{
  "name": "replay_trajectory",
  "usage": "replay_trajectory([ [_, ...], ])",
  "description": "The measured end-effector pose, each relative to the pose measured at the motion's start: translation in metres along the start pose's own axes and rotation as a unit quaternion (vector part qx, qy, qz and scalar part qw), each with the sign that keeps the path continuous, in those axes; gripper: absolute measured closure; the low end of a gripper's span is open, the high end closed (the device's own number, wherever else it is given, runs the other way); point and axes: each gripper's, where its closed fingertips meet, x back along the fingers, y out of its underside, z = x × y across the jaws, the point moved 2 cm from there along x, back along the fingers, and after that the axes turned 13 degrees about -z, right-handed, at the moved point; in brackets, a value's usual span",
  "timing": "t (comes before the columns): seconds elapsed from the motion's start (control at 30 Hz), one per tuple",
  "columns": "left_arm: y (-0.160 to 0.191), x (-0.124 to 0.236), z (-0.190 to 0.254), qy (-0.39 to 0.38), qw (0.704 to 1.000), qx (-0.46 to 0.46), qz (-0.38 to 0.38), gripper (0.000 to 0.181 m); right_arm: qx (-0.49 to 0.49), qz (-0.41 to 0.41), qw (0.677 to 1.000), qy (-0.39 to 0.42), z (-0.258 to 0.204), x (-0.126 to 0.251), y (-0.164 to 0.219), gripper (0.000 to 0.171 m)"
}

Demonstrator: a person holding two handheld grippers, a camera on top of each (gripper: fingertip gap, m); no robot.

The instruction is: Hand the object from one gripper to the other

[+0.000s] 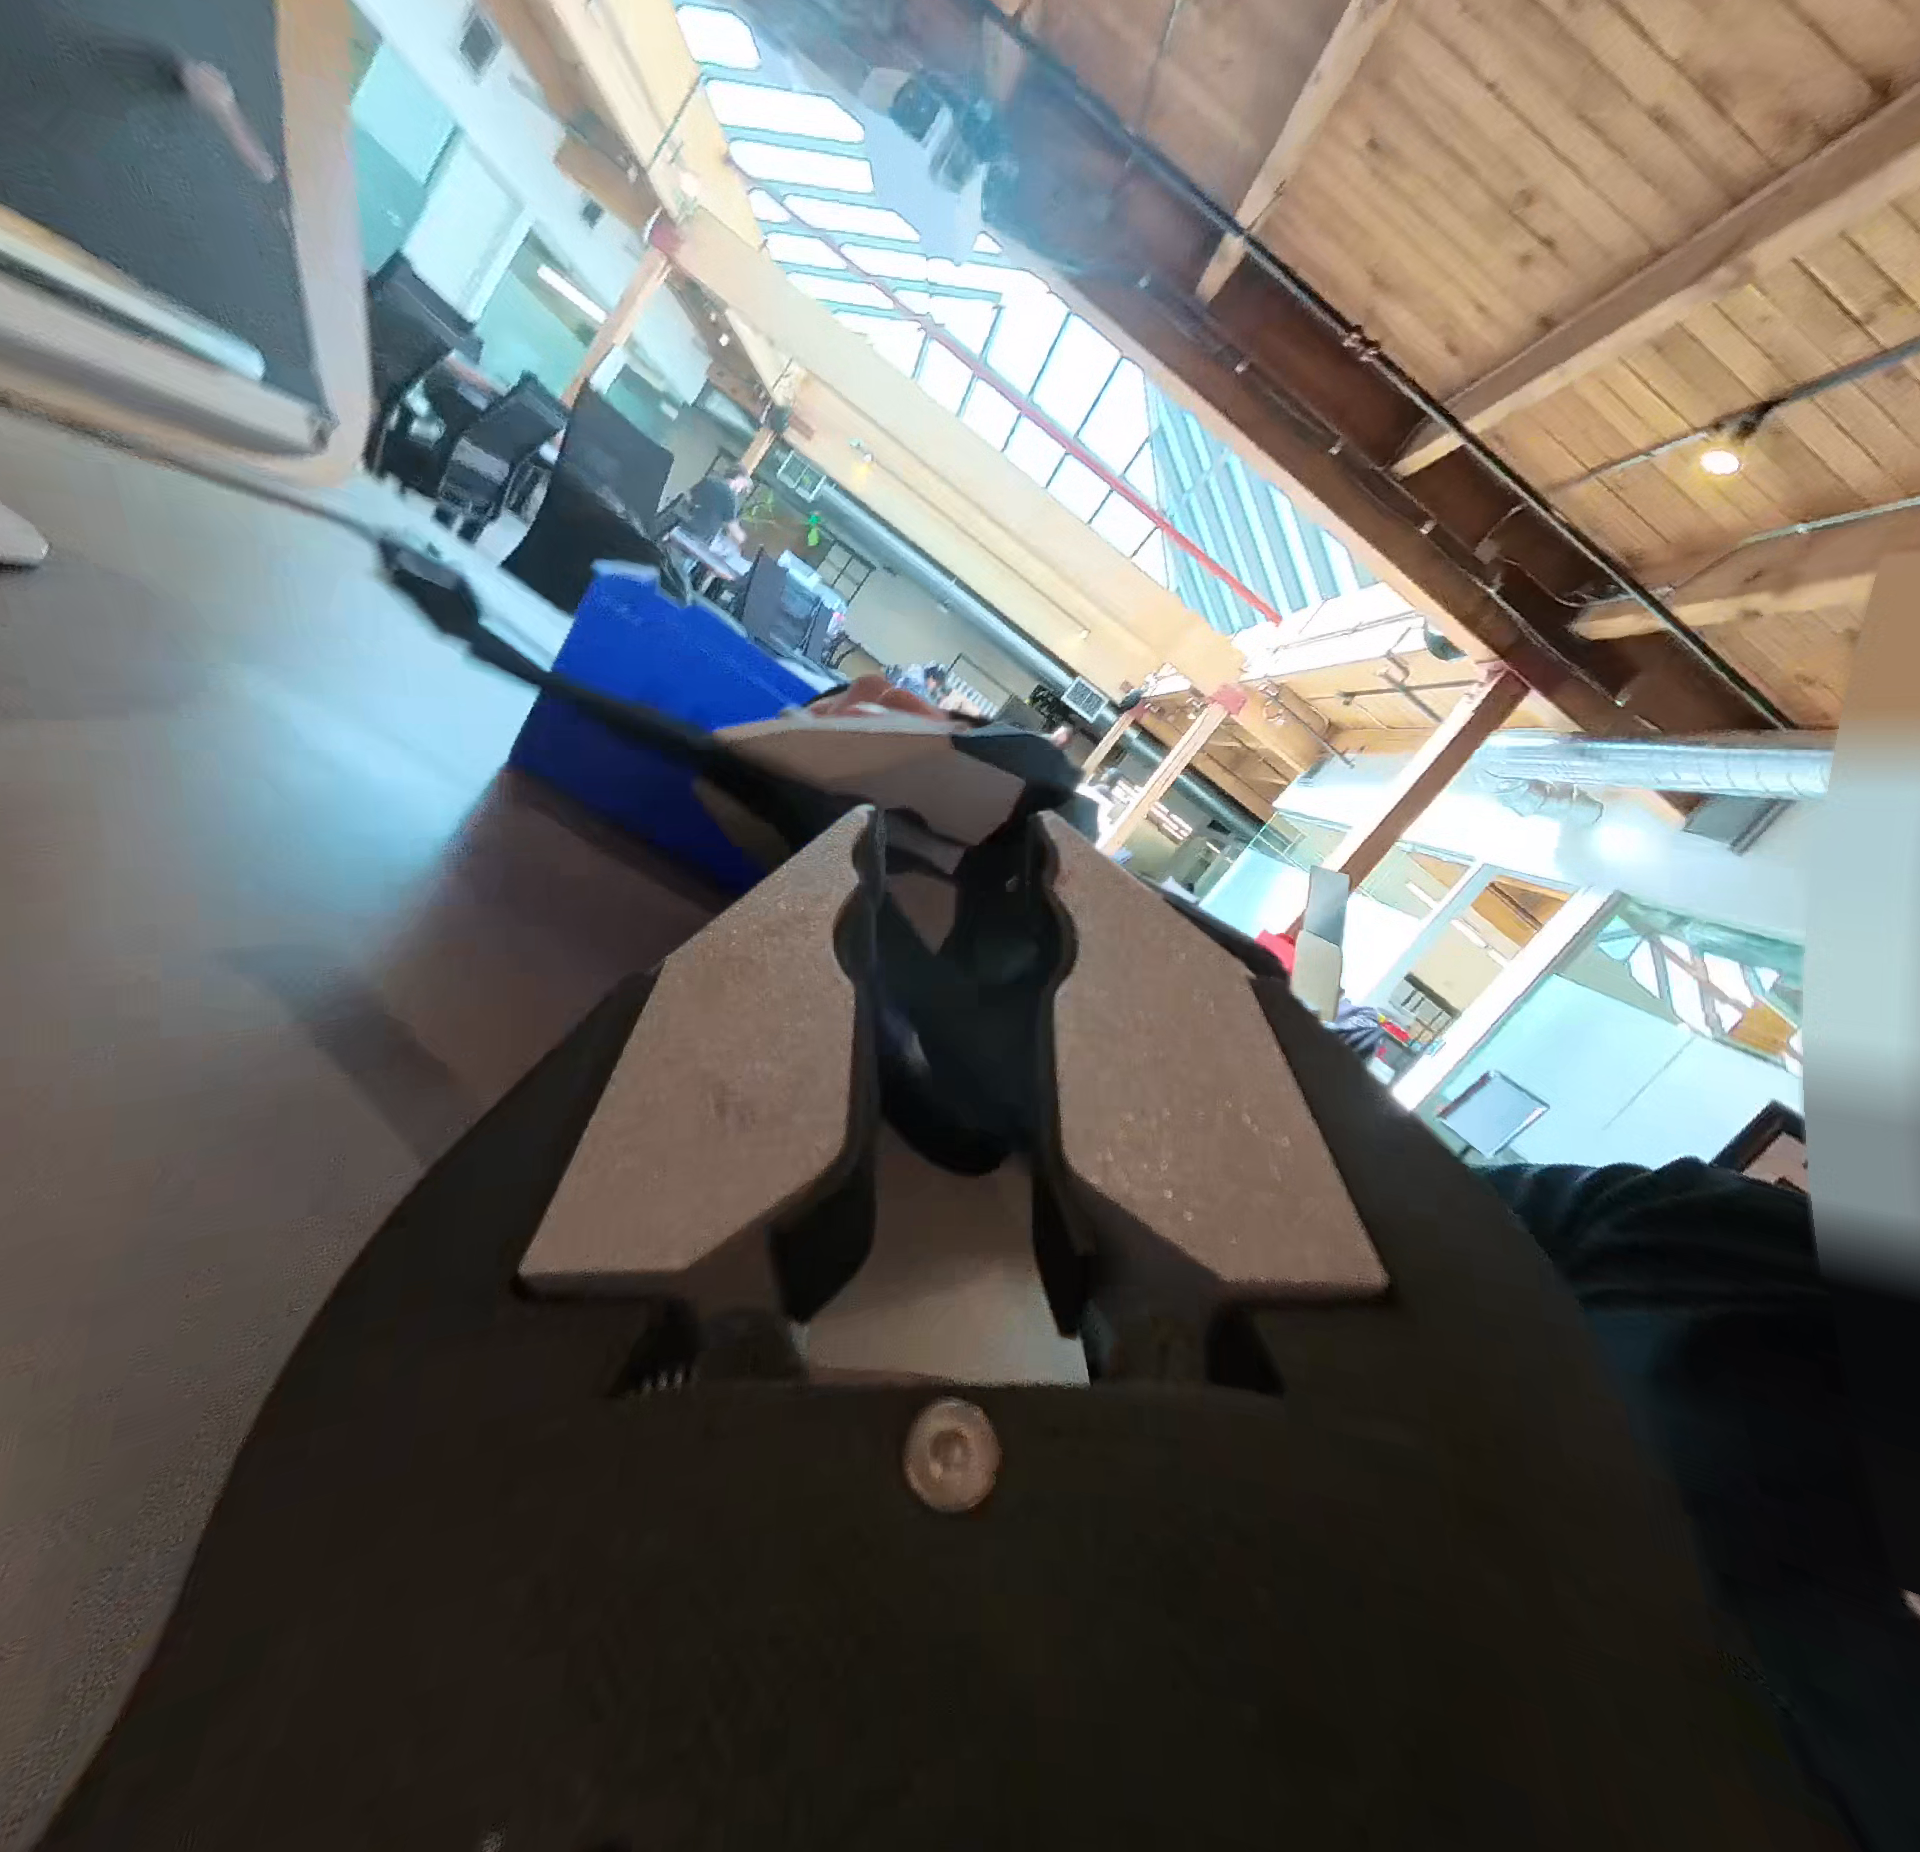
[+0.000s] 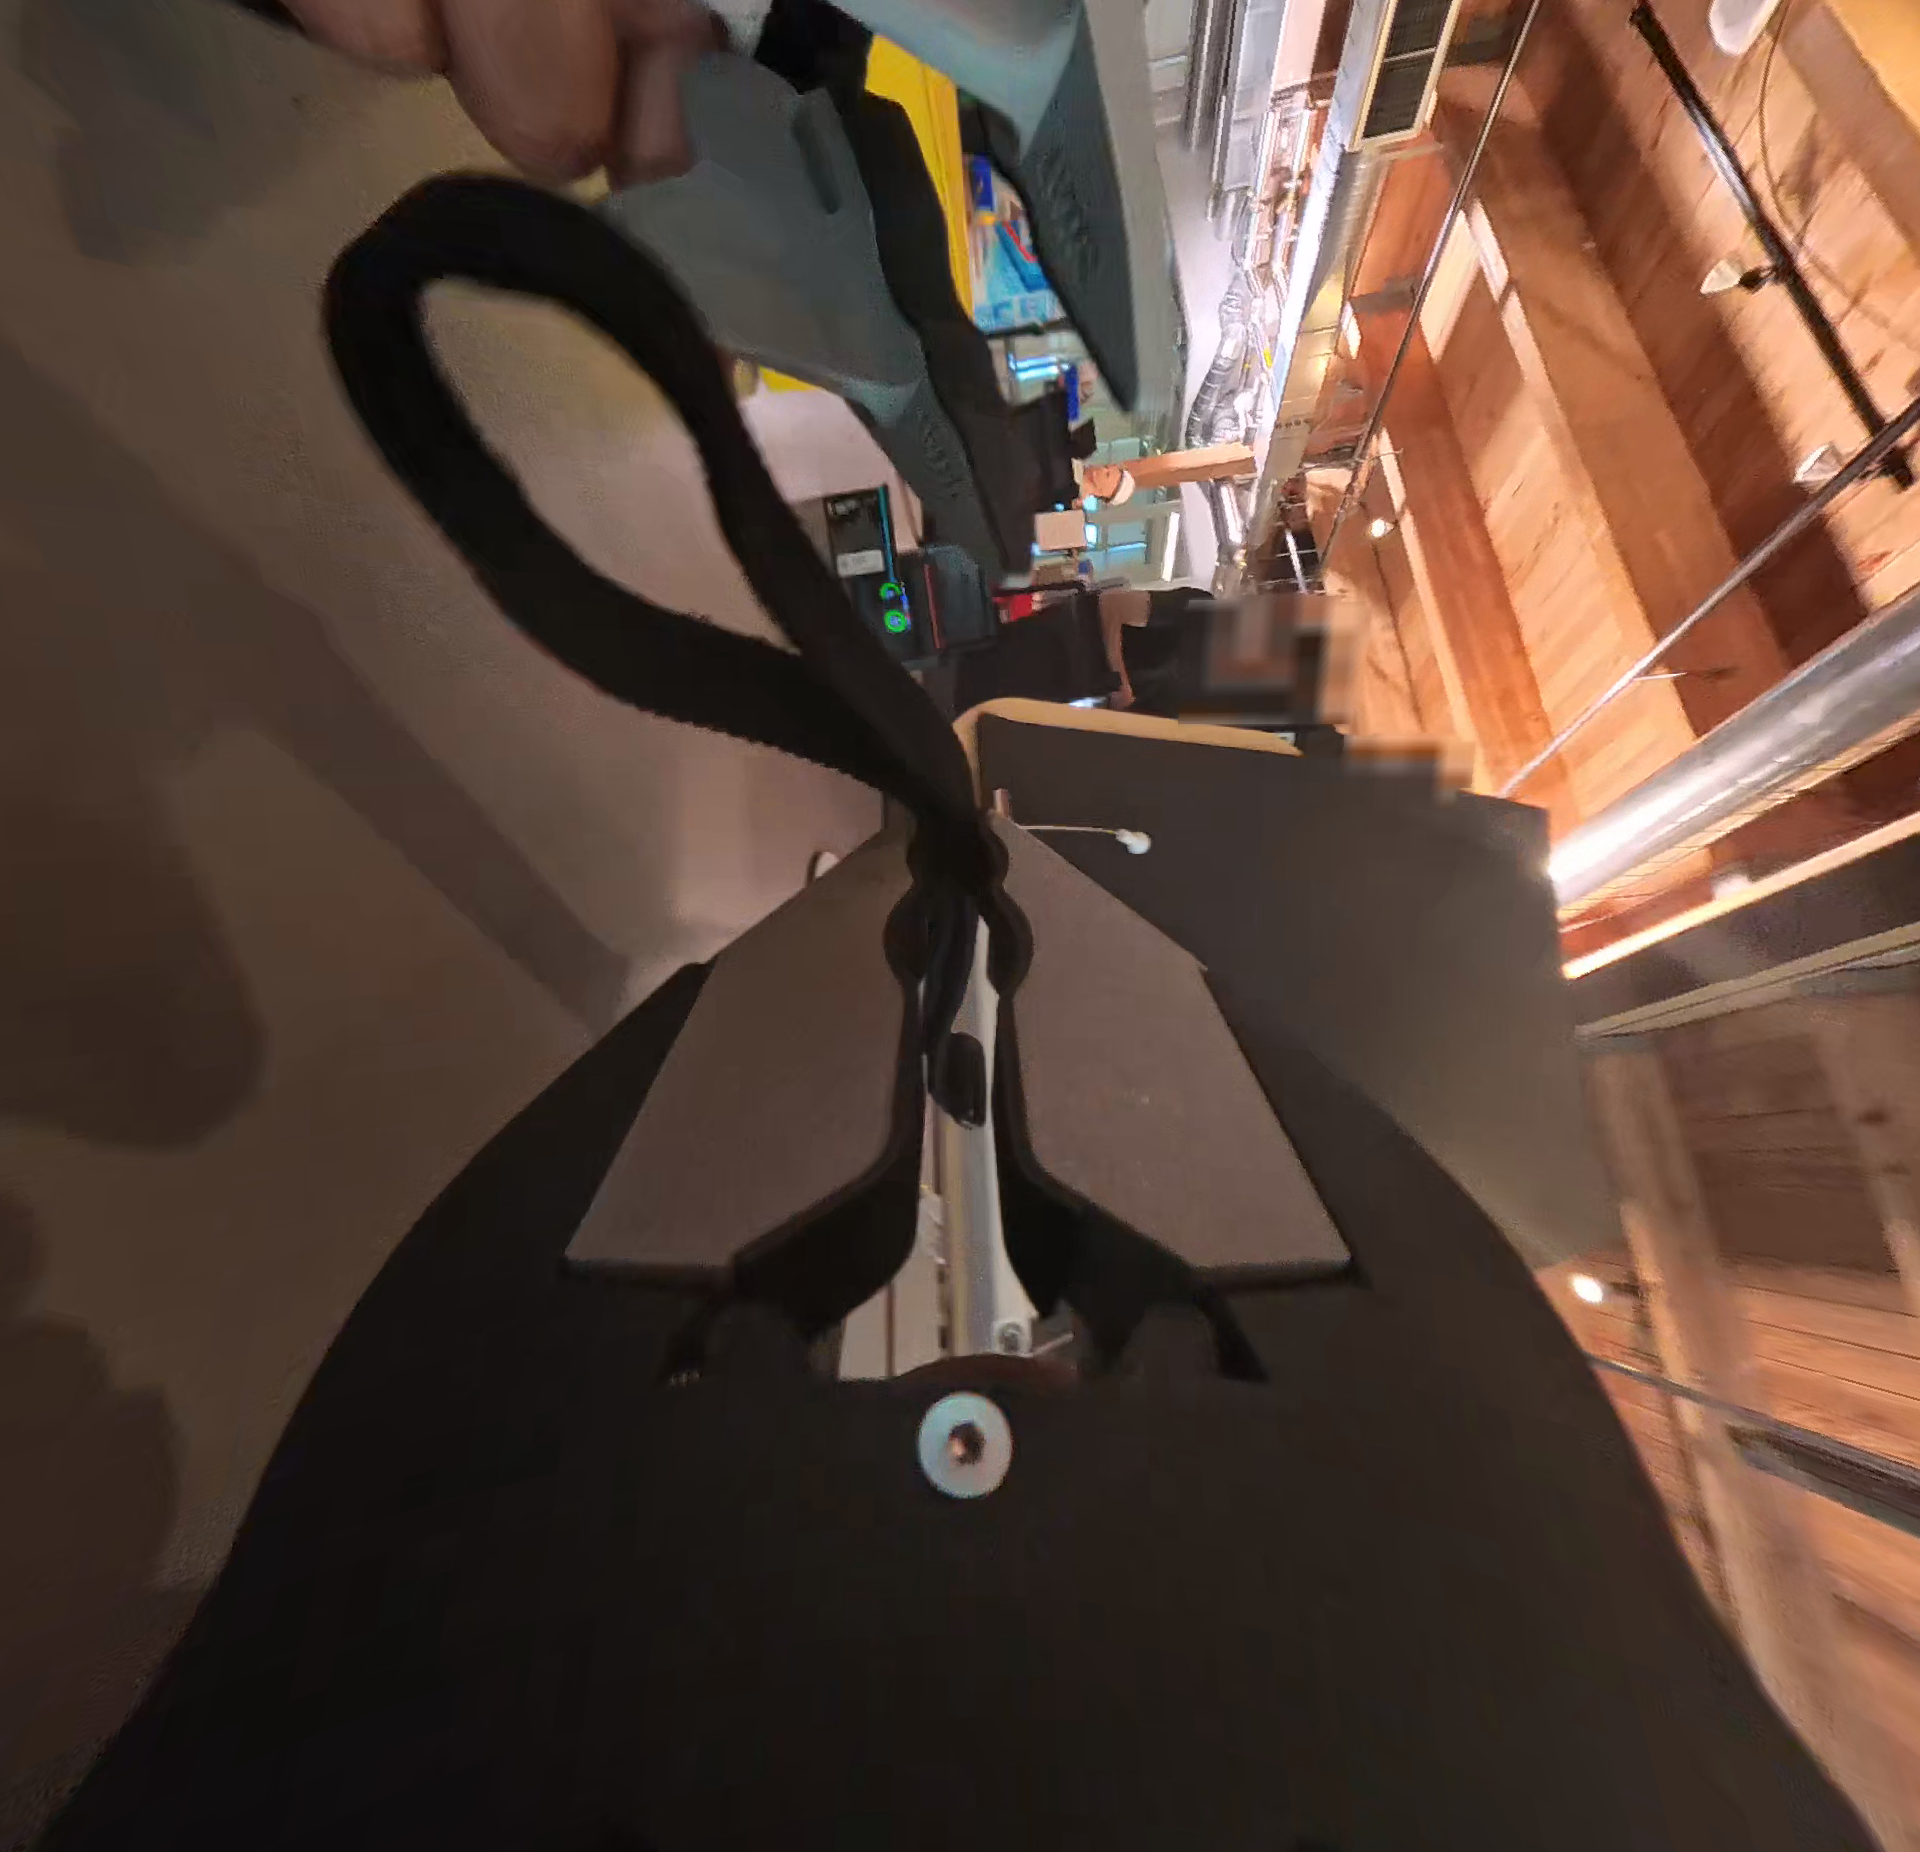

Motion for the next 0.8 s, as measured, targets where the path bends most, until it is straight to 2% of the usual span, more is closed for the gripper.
replay_trajectory([
  [0.1, 0.018, -0.011, -0.011, -0.026, 0.997, 0.024, -0.063, 0.147, 0.015, -0.002, 1.0, 0.024, 0.005, 0.001, -0.006, 0.169],
  [0.2, 0.031, -0.021, -0.008, -0.038, 0.993, -0.003, -0.11, 0.137, 0.034, -0.005, 0.999, 0.043, 0.007, 0.002, -0.011, 0.17],
  [0.23, 0.031, -0.021, -0.007, -0.039, 0.993, -0.008, -0.11, 0.143, 0.043, -0.01, 0.998, 0.053, 0.008, 0.001, -0.011, 0.17],
  [0.27, 0.029, -0.019, -0.006, -0.038, 0.994, -0.017, -0.104, 0.168, 0.043, -0.011, 0.997, 0.058, 0.009, 0.001, -0.013, 0.17],
  [0.3, 0.026, -0.016, -0.008, -0.052, 0.994, -0.028, -0.097, 0.178, 0.033, -0.005, 0.998, 0.054, 0.008, 0.0, -0.014, 0.168],
  [0.37, 0.02, -0.011, -0.011, -0.099, 0.988, -0.074, -0.088, 0.178, 0.001, -0.002, 0.999, 0.032, 0.005, -0.002, -0.012, 0.158],
  [0.43, 0.013, -0.006, -0.014, -0.161, 0.974, -0.139, -0.077, 0.178, -0.077, 0.013, 0.997, -0.01, 0.005, -0.001, -0.006, 0.141],
  [0.5, 0.007, 0.0, -0.018, -0.247, 0.939, -0.231, -0.071, 0.18, -0.175, 0.022, 0.983, -0.06, 0.009, 0.001, 0.004, 0.143],
  [0.57, 0.006, -0.001, -0.016, -0.317, 0.882, -0.34, -0.079, 0.179, -0.286, 0.044, 0.951, -0.107, 0.014, 0.002, 0.011, 0.143],
  [0.63, 0.012, -0.009, -0.011, -0.345, 0.838, -0.412, -0.096, 0.178, -0.39, 0.085, 0.897, -0.189, 0.012, 0.005, 0.007, 0.133],
  [0.73, 0.018, -0.018, -0.006, -0.361, 0.792, -0.481, -0.101, 0.179, -0.487, 0.166, 0.807, -0.288, 0.013, 0.014, -0.009, 0.122],
  [0.8, 0.018, -0.019, -0.003, -0.365, 0.781, -0.499, -0.092, 0.179, -0.508, 0.19, 0.78, -0.313, 0.012, 0.016, -0.012, 0.125],
])
